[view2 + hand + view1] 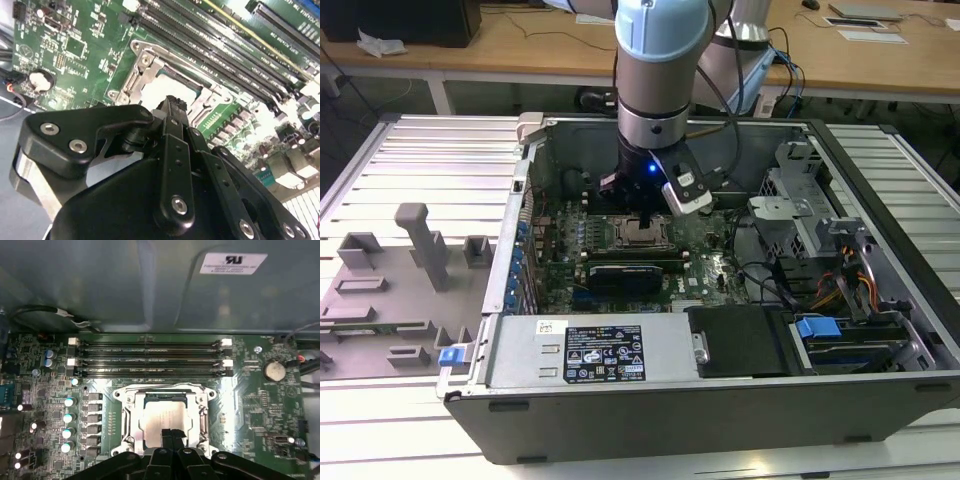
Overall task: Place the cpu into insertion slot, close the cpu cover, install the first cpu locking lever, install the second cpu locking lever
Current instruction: 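Install the second cpu locking lever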
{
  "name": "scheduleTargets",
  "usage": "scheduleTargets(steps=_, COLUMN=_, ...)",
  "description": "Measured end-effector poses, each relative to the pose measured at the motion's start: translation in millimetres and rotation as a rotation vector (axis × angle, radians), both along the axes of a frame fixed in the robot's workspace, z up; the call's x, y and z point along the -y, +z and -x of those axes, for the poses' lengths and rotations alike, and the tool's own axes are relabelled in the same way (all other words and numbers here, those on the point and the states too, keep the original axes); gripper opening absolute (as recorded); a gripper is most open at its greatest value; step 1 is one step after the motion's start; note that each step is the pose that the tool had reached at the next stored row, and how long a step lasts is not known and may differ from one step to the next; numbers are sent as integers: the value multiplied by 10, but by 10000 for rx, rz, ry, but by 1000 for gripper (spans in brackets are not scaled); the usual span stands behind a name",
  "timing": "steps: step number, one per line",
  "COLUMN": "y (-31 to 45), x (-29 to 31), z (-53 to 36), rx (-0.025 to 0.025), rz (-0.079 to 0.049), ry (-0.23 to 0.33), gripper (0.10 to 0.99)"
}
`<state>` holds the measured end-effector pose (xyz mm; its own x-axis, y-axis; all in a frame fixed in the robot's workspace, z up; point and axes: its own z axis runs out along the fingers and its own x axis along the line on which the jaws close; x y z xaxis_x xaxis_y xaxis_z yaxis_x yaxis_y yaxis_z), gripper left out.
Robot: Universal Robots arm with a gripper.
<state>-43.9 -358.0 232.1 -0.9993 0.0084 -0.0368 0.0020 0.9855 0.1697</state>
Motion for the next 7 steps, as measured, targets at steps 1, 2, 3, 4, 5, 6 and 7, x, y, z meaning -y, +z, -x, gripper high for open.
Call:
scheduleTargets(steps=1, y=10, x=0, z=0, rx=0, rz=7, ry=0, gripper=106)
scheduleTargets(steps=2, y=10, x=-1, z=0, rx=2, rz=7, ry=0, gripper=106)
scheduleTargets(steps=3, y=11, x=0, z=0, rx=1, rz=11, ry=-1, gripper=106)
scheduleTargets(steps=4, y=11, x=0, z=0, rx=1, rz=18, ry=-1, gripper=106)
scheduleTargets(steps=5, y=11, x=0, z=0, rx=1, rz=24, ry=-1, gripper=106)
scheduleTargets(steps=6, y=11, x=0, z=0, rx=0, rz=25, ry=-1, gripper=106)
scheduleTargets(steps=7, y=11, x=0, z=0, rx=0, rz=26, ry=-1, gripper=106)
